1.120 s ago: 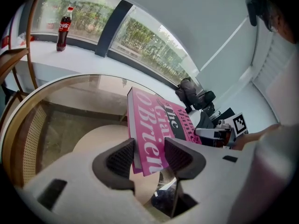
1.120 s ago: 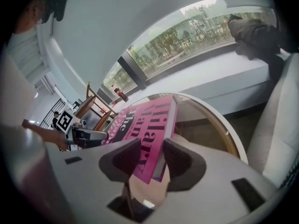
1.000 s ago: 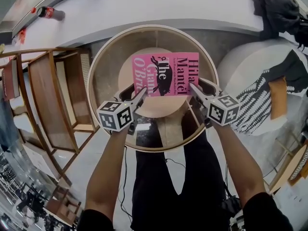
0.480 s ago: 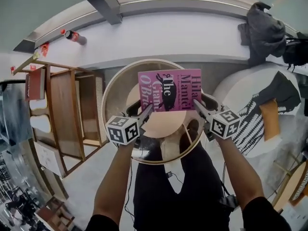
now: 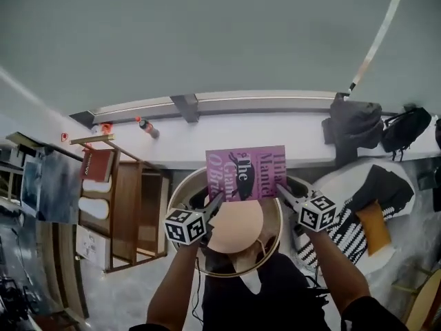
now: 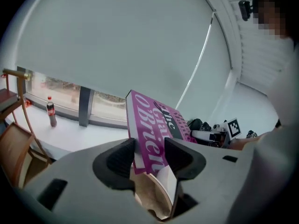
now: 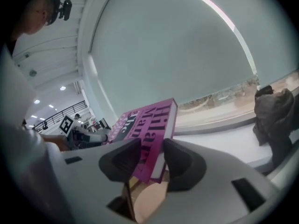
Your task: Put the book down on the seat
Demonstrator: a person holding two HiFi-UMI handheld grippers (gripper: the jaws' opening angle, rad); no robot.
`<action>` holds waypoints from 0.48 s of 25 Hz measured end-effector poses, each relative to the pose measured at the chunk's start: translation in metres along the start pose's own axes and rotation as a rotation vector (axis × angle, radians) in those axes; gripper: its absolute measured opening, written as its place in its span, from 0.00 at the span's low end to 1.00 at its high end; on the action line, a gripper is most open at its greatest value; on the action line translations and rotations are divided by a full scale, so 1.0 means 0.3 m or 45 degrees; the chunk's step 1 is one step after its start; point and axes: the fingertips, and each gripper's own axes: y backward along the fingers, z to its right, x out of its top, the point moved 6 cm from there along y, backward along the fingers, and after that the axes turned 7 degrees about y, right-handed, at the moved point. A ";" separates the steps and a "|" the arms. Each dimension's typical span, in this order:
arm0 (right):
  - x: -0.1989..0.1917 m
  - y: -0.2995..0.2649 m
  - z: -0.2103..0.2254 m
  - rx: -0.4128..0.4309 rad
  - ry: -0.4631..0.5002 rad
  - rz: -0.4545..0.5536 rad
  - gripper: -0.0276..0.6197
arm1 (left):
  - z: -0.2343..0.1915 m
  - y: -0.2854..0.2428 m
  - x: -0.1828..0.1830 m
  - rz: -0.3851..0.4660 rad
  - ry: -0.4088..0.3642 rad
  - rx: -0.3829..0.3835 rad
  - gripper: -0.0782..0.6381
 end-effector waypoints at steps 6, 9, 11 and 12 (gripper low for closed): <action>0.243 0.088 -0.116 0.049 0.069 0.107 0.30 | 0.150 0.165 0.186 0.140 -0.042 0.039 0.40; 0.354 0.135 -0.175 0.051 0.119 0.182 0.30 | 0.212 0.246 0.255 0.205 -0.069 0.017 0.40; 0.426 0.157 -0.213 0.046 0.170 0.228 0.30 | 0.241 0.291 0.303 0.251 -0.107 -0.002 0.40; 0.464 0.165 -0.233 0.043 0.198 0.249 0.30 | 0.252 0.310 0.333 0.273 -0.129 -0.014 0.40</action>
